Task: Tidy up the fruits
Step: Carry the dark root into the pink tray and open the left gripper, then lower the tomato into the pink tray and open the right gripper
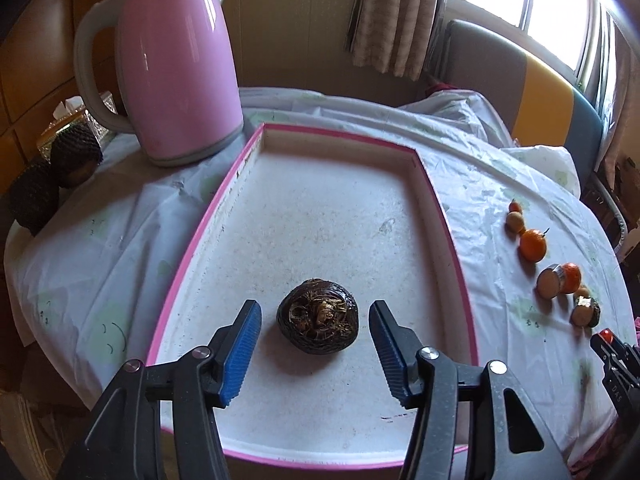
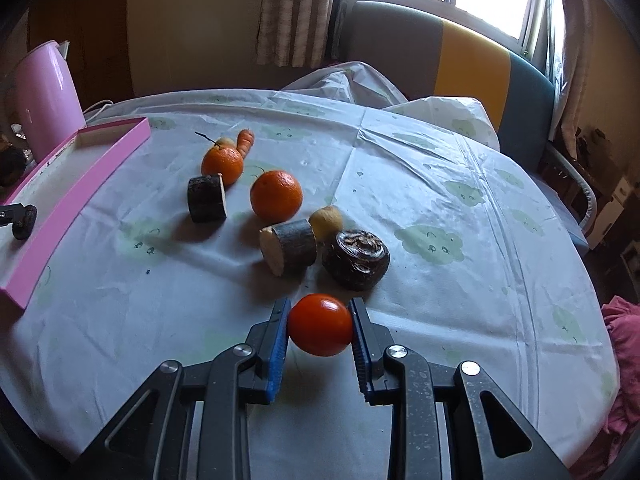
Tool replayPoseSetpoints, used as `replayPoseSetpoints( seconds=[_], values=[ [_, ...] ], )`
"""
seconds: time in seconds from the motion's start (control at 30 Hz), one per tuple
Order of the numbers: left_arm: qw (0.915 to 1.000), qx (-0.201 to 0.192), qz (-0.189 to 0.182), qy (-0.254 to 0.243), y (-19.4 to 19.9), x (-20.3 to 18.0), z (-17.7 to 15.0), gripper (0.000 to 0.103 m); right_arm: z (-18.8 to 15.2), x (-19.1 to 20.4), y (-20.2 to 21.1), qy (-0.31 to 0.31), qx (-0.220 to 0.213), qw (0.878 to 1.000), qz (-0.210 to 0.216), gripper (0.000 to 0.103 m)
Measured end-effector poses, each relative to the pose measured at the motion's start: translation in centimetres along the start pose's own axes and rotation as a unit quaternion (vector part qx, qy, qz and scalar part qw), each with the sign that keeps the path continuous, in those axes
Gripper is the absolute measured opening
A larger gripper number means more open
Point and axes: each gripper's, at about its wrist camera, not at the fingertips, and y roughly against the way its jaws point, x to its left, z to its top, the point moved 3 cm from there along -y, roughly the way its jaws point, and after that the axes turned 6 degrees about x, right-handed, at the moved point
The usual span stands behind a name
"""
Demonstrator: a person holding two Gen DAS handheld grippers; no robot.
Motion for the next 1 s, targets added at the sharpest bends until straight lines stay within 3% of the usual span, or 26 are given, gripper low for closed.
replayPoseSetpoints(
  seconds=[0.23, 0.57, 0.8, 1.0],
  values=[
    [0.9997, -0.024, -0.004, 0.0, 2.1, 0.3, 0.0, 0.057, 2.9, 5.2, 2.3, 0.038, -0.023, 0.994, 0.099, 0.029],
    [0.9988, -0.041, 0.004, 0.028, 3.6, 3.5, 0.1, 0.057, 6.7, 16.6, 3.4, 0.126, -0.027, 0.963, 0.237, 0.029],
    [0.9976, -0.033, -0.004, 0.061, 3.3, 5.2, -0.2, 0.057, 6.6, 22.7, 2.3, 0.188, -0.007, 0.946, 0.265, 0.029],
    [0.9977, -0.026, 0.001, 0.062, 2.9, 5.0, -0.8, 0.057, 5.6, 25.2, 0.5, 0.215, 0.014, 0.941, 0.261, 0.03]
  ],
)
